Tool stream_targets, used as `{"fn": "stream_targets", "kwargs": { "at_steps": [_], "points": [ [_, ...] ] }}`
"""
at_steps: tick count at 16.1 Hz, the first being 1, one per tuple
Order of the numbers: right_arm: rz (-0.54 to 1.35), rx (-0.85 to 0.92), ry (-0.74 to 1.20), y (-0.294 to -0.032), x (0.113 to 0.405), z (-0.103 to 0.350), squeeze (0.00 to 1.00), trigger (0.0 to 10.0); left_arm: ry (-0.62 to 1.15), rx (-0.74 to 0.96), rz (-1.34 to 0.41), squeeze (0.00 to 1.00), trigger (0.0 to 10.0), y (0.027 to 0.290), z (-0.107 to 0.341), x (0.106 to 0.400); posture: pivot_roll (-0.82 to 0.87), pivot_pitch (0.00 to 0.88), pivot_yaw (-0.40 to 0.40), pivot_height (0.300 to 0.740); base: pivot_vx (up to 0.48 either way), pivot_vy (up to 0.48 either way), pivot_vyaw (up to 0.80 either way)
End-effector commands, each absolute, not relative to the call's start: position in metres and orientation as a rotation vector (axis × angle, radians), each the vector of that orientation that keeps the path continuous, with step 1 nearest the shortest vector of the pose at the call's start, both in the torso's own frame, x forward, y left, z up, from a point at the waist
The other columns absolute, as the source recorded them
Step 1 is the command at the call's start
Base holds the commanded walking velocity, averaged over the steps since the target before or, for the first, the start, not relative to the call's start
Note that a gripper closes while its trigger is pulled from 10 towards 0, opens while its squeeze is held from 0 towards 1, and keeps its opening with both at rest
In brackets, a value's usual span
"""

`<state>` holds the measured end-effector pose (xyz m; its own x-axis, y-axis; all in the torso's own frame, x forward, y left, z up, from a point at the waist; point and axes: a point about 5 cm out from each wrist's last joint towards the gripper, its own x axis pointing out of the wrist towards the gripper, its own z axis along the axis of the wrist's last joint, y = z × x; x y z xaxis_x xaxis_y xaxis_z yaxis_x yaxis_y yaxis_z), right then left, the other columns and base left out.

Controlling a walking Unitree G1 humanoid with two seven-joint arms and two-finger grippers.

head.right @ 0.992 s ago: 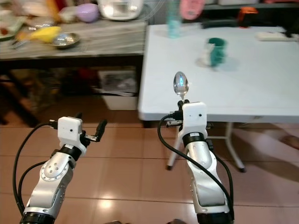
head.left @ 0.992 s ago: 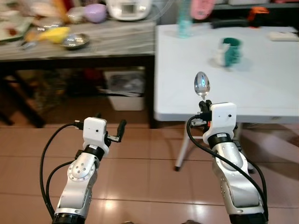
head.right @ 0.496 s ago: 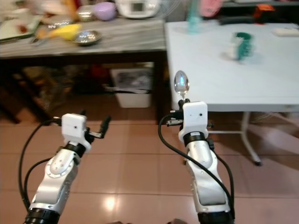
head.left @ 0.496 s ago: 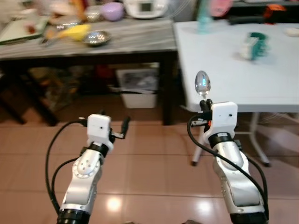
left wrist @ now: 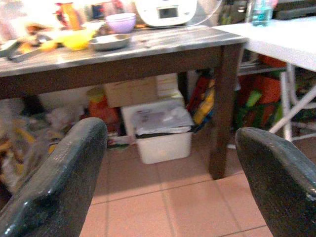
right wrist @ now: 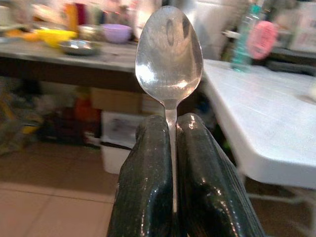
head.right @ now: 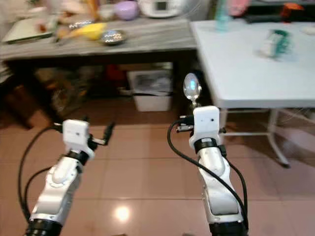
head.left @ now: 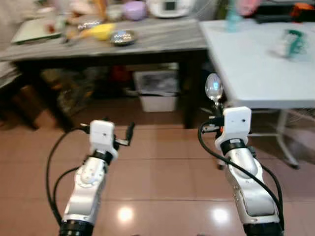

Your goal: Setting the table

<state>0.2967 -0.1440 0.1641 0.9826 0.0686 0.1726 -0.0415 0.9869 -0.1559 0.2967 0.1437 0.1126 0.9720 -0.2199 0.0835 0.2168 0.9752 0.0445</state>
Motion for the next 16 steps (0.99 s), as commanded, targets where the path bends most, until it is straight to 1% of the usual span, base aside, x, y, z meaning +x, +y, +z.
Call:
{"fn": "stream_targets", "kwargs": {
  "at_steps": [1,4,7,9,13,16],
  "points": [
    [0.044,-0.162,-0.190,-0.1490,0.2959,0.1655,0.00,10.0,-0.081,0.025,-0.264,0.00,10.0,0.1388,0.1114,0.2941,-0.05,0.078,0.074,0.740,0.000,0.000,0.00],
    [0.047,-0.167,-0.191,-0.1482,0.2957,0.1649,0.00,10.0,-0.083,0.016,-0.270,0.00,10.0,0.1413,0.1116,0.2941,-0.05,0.078,0.074,0.740,0.000,0.000,0.00],
    [0.051,-0.173,-0.192,-0.1477,0.2965,0.1650,0.00,10.0,-0.085,0.006,-0.282,0.00,10.0,0.1414,0.1129,0.2956,-0.05,0.080,0.073,0.740,0.281,0.000,0.00],
    [0.050,-0.175,-0.194,-0.1478,0.2964,0.1653,0.00,10.0,-0.085,0.000,-0.289,0.00,10.0,0.1404,0.1131,0.2960,-0.05,0.080,0.073,0.740,0.343,0.000,0.47],
    [0.045,-0.168,-0.192,-0.1483,0.2953,0.1646,0.00,10.0,-0.085,-0.002,-0.302,0.00,10.0,0.1390,0.1137,0.2966,-0.05,0.082,0.077,0.740,0.369,0.000,0.74],
    [0.046,-0.161,-0.191,-0.1478,0.2954,0.1647,0.00,10.0,-0.085,-0.005,-0.310,0.00,10.0,0.1379,0.1143,0.2970,-0.06,0.085,0.080,0.740,0.384,0.000,0.46]
  ]
}}
